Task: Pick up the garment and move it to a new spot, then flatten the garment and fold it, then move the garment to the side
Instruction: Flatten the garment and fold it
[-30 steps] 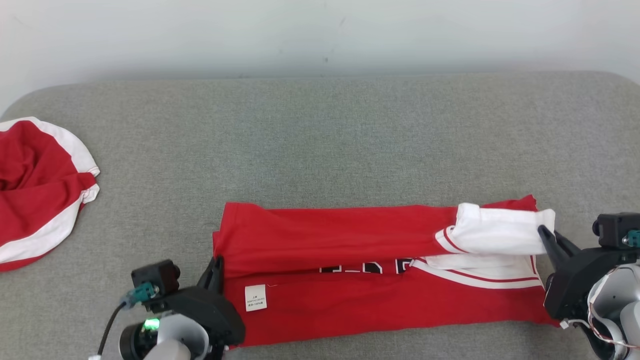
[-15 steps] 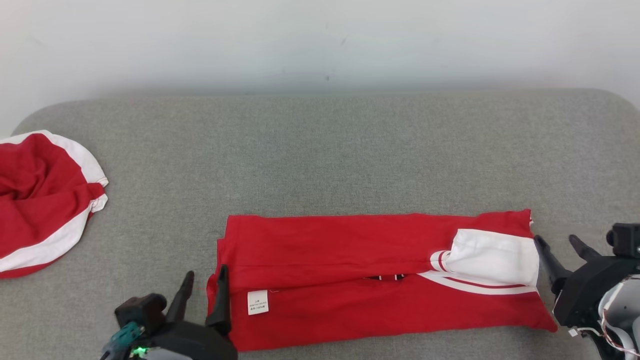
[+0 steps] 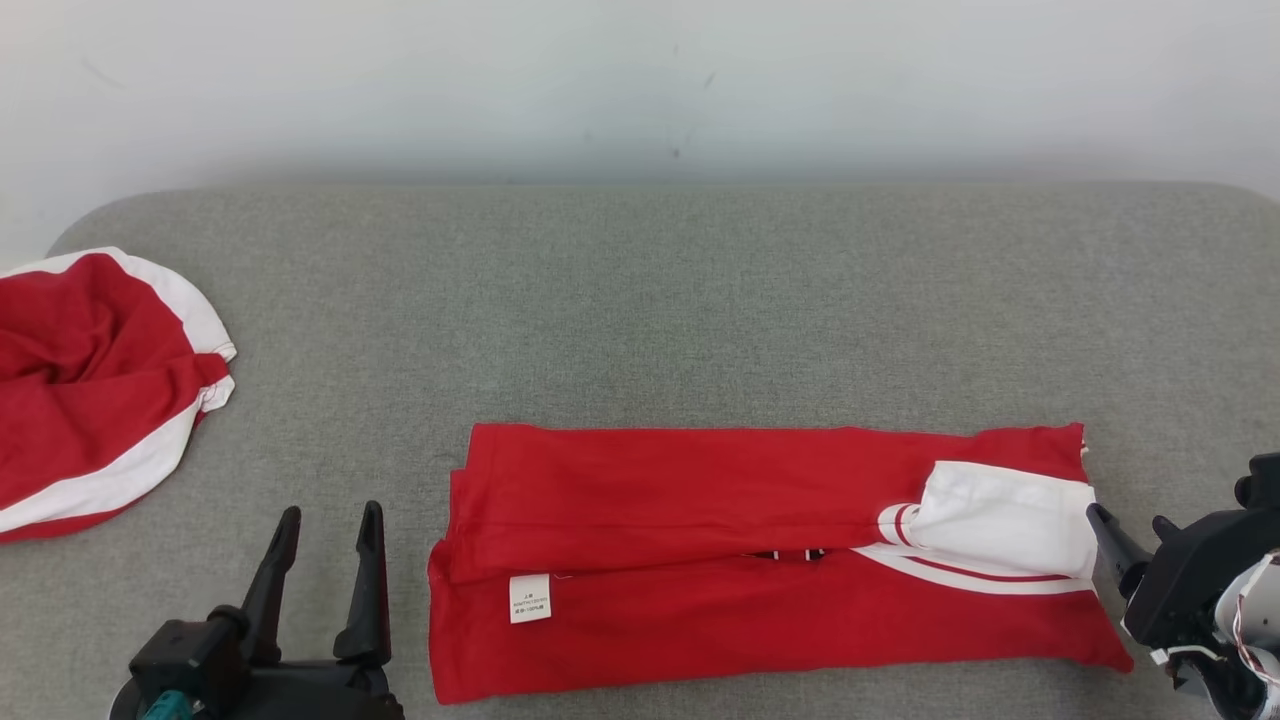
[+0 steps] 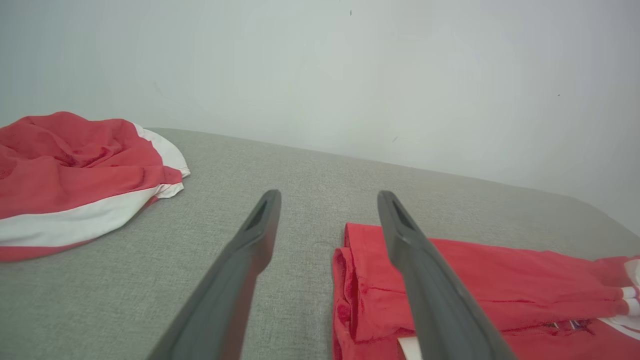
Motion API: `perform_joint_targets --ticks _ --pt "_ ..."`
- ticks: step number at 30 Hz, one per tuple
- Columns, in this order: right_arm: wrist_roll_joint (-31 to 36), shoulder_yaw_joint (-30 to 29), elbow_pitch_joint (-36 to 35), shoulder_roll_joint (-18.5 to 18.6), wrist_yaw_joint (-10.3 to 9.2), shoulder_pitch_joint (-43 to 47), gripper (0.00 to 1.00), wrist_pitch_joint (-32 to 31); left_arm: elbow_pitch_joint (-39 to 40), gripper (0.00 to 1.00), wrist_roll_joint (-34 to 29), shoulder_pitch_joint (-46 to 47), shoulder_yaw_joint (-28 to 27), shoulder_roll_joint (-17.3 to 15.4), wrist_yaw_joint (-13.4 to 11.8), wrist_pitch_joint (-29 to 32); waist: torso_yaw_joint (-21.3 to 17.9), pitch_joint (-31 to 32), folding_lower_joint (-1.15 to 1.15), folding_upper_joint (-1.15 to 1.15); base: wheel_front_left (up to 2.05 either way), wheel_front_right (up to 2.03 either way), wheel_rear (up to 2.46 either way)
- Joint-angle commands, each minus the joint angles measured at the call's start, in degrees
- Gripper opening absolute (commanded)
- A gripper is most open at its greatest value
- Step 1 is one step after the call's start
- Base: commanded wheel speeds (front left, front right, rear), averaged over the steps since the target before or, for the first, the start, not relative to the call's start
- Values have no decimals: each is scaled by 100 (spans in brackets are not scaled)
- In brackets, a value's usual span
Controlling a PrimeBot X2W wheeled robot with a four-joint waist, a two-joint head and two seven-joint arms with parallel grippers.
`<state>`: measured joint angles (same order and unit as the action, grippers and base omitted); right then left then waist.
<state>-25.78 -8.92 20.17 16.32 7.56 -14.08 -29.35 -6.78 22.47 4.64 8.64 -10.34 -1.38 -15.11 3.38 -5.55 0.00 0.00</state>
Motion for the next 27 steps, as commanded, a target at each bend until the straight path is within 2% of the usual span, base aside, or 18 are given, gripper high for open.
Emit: perform_joint_targets --ticks 1,12,20,21,22,23,27 --pt "39 -15 23 14 -13 -58 100 -16 16 100 -95 -79 -40 32 46 -2 31 -45 0 0 0 0 0" --pt "420 -323 839 -280 -13 -549 100 -443 -47 100 -767 27 -654 369 420 -3 228 -337 0 0 0 0 0" --pt "610 -288 1378 -707 3 -604 100 -805 -163 100 -885 -84 -923 486 576 -3 330 -371 0 0 0 0 0" --pt "633 -279 1394 -720 3 -597 84 -808 -185 100 -899 -94 -943 495 599 -4 338 -363 0 0 0 0 0" --pt "657 -259 1401 -728 3 -587 40 -807 -197 100 -913 -99 -960 505 596 -4 343 -352 0 0 0 0 0" --pt "682 -248 1394 -727 3 -577 0 -777 -210 100 -930 -109 -980 511 618 -4 346 -338 0 0 0 0 0" --pt "861 -466 1292 -523 -14 -641 0 -431 -251 100 -970 -140 -1058 541 656 -4 311 -274 0 0 0 0 0"
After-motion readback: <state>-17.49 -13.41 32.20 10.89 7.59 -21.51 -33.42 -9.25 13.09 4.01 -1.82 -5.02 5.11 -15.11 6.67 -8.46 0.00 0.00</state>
